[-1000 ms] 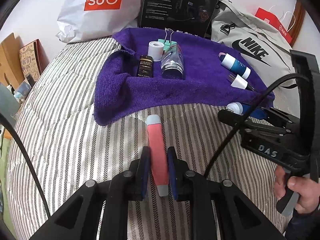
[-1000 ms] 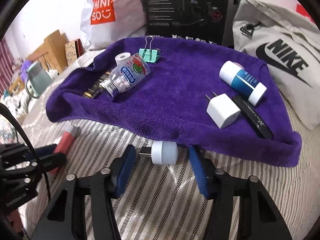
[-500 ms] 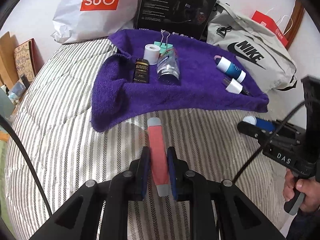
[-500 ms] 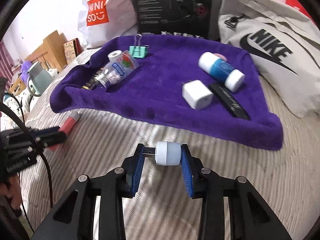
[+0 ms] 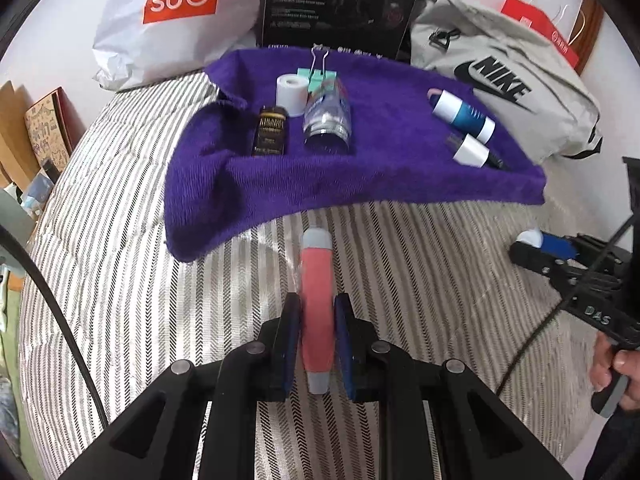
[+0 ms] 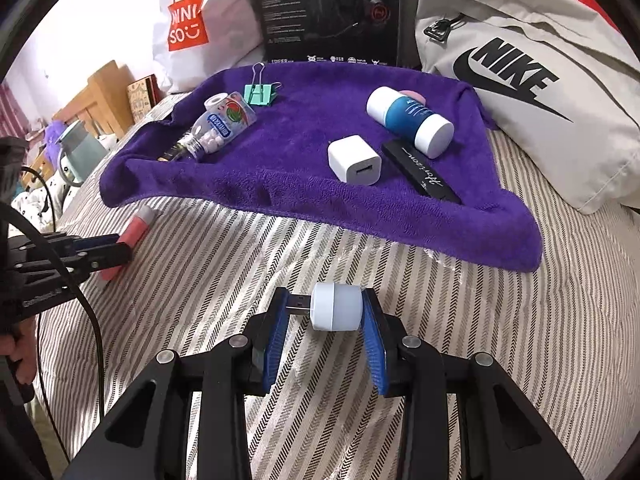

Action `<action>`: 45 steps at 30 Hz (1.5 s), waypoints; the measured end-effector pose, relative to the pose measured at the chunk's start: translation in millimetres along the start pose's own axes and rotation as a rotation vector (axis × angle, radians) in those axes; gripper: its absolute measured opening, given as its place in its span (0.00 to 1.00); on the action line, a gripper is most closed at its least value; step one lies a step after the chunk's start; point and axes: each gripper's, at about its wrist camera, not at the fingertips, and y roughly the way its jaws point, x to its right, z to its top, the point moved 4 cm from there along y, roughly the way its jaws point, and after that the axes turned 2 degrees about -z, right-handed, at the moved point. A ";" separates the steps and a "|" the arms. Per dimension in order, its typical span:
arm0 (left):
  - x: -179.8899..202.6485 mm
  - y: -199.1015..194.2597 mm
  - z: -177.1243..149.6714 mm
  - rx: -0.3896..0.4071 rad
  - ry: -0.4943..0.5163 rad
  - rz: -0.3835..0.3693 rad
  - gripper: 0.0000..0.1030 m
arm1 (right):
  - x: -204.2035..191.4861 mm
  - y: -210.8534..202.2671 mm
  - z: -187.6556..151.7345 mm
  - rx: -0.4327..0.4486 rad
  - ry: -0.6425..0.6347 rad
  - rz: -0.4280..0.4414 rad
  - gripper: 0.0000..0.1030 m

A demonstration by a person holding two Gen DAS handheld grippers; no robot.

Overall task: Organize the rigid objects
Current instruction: 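Carry the pink tube and white adapter onto the towel with both tools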

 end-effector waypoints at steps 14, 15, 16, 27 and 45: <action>12.9 -5.0 10.7 -0.026 0.072 0.041 0.15 | -6.6 -8.9 0.0 -0.007 -0.035 0.031 0.35; 13.6 -8.2 12.5 -0.019 0.070 0.034 0.15 | -7.5 -10.3 2.9 -0.008 -0.044 0.029 0.35; 14.7 -12.1 15.0 -0.013 0.070 0.022 0.15 | -7.7 -11.7 5.8 -0.004 -0.049 0.026 0.35; 28.8 -34.0 58.3 0.048 0.076 -0.019 0.15 | 4.1 -25.7 48.8 0.031 -0.057 0.033 0.35; 50.0 49.9 133.4 -0.026 0.110 -0.075 0.15 | 46.4 -10.0 87.1 0.037 -0.036 -0.005 0.35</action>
